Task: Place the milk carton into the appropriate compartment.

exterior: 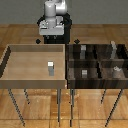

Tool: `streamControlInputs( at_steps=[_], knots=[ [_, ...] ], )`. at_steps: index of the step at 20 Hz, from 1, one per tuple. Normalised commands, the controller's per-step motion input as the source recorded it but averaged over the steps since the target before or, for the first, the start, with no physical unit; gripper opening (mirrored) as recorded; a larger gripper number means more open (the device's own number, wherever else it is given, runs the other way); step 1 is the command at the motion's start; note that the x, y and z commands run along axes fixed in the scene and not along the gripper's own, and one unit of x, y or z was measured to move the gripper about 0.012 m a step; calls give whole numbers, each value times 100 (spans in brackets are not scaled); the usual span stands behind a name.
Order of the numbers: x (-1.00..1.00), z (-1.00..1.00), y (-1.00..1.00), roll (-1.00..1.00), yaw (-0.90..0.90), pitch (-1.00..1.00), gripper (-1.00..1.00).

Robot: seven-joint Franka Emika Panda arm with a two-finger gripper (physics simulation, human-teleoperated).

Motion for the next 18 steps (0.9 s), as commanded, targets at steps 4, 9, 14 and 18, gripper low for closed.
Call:
streamControlInputs(
  at_steps=[4,9,14,18],
  knots=[
    [0,0,0,0,0,0,100],
    [20,0,-20,0,0,0,100],
    [100,0,0,0,0,0,100],
    [100,0,0,0,0,0,100]
  ],
)
